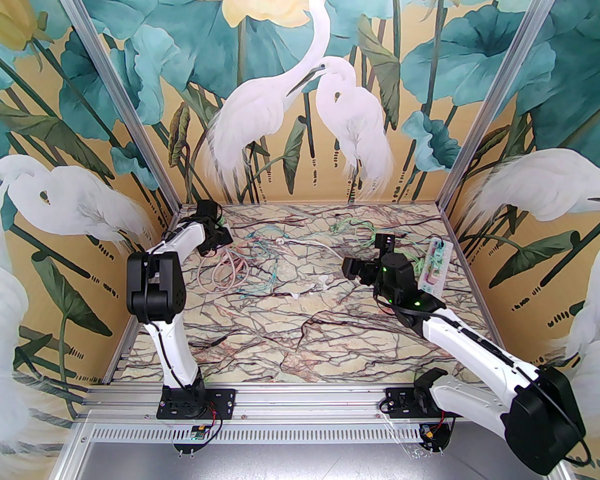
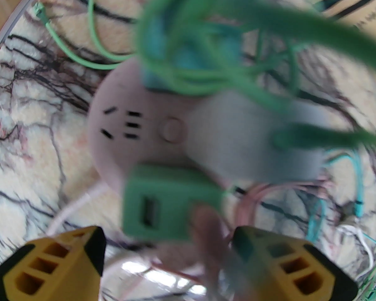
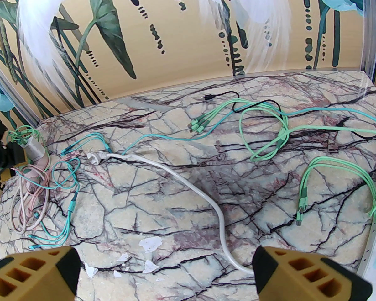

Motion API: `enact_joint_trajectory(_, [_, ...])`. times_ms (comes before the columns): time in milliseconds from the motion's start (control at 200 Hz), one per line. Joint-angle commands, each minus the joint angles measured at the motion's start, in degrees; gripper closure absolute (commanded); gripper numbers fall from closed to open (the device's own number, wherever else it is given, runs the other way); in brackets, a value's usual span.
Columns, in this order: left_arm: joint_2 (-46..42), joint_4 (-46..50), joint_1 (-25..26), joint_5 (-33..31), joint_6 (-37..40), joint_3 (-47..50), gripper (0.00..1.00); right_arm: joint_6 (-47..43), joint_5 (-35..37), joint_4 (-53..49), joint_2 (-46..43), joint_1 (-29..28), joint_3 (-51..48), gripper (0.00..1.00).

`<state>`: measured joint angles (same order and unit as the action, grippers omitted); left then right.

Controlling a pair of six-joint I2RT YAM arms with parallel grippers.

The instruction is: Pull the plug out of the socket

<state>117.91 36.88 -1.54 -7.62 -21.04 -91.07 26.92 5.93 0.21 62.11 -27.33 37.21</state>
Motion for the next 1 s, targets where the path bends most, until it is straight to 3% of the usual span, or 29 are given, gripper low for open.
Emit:
enact_joint_trajectory(0, [2.96,1.22,-0.13,-0.01,3.41,-3.60,0.28,-0.37,-0.34,0.58,-0.78,-0.35,-0.79,0.01])
enact_joint_trajectory(110, [5.18,1.70,-0.14,0.45,4.56,-5.64,0.28,-0.55,0.15,0.77,-0.46,-0.35,-0.91,0.01])
enact_joint_trajectory(490, [4.84,1.79,-0.09,1.10,5.61,-3.42,0.58,-0.05,-0.48,1.63,1.20,-0.35,-0.90,0.01])
enact_joint_trajectory(670, [-0.74,0.51,1.80,2.66,2.36,2.88,0.57,0.37,-0.48,1.32,0.74,-0.35,-1.03,0.01])
enact_joint_trajectory(995, [-12.81,-1.46,11.43,3.75,-5.19,17.26,0.58,1.03,-0.87,1.33,-1.55,-0.51,-1.89,0.01])
